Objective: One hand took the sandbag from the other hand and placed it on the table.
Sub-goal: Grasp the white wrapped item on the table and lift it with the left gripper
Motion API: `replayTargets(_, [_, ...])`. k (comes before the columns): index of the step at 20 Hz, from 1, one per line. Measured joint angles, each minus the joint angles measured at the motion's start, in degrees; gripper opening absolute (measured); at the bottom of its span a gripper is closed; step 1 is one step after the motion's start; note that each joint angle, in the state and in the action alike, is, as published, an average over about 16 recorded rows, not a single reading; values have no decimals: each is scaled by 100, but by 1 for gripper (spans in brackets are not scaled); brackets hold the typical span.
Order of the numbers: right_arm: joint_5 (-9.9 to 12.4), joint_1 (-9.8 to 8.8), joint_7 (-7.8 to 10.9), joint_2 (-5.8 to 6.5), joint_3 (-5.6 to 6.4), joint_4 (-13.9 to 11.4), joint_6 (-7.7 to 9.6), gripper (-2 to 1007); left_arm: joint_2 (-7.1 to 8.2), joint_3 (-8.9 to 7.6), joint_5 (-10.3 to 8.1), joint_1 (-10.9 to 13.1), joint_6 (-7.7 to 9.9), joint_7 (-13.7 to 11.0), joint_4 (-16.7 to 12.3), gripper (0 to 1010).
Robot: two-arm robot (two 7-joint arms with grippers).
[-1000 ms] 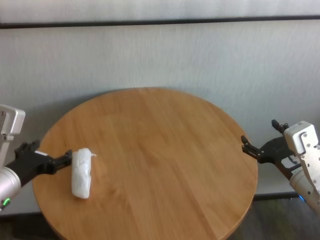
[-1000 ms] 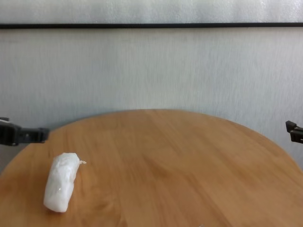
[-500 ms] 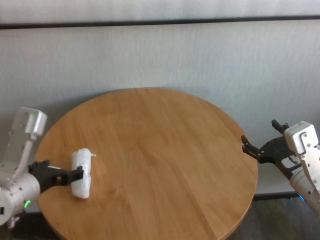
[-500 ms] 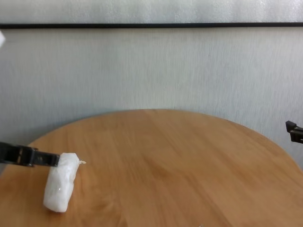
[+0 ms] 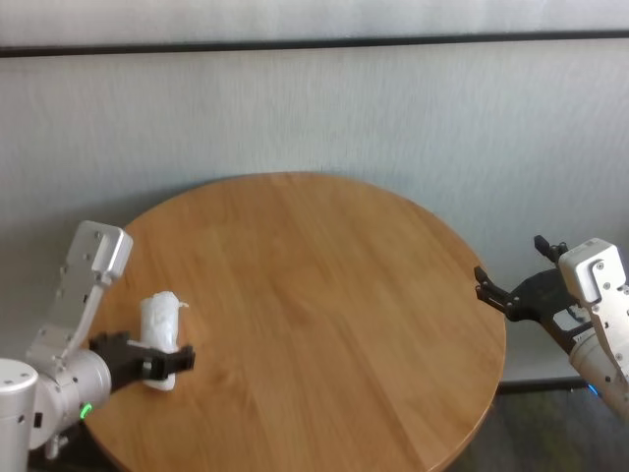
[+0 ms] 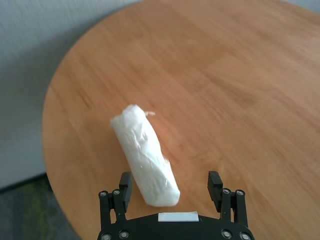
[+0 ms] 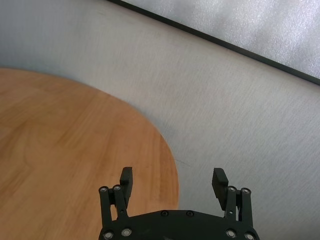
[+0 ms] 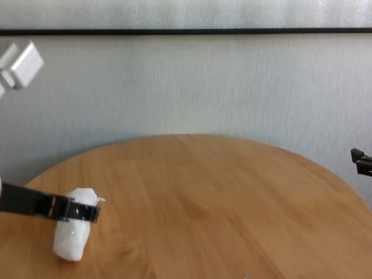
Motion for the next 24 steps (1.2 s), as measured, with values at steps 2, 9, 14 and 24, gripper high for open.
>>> replayTargets(2, [0, 0, 0, 0, 0, 0, 0, 1001, -76, 10, 0, -23, 74, 8, 54, 1000])
replayTargets(9, [0, 0, 0, 0, 0, 0, 0, 1001, -342, 29, 34, -140, 225, 48, 352, 1000])
replayTargets(14, [0, 0, 0, 0, 0, 0, 0, 1001, -452, 91, 154, -240, 194, 30, 573, 1000])
replayTargets(24, [0, 0, 0, 0, 0, 0, 0, 1001, -600, 168, 404, -415, 61, 9, 955, 1000])
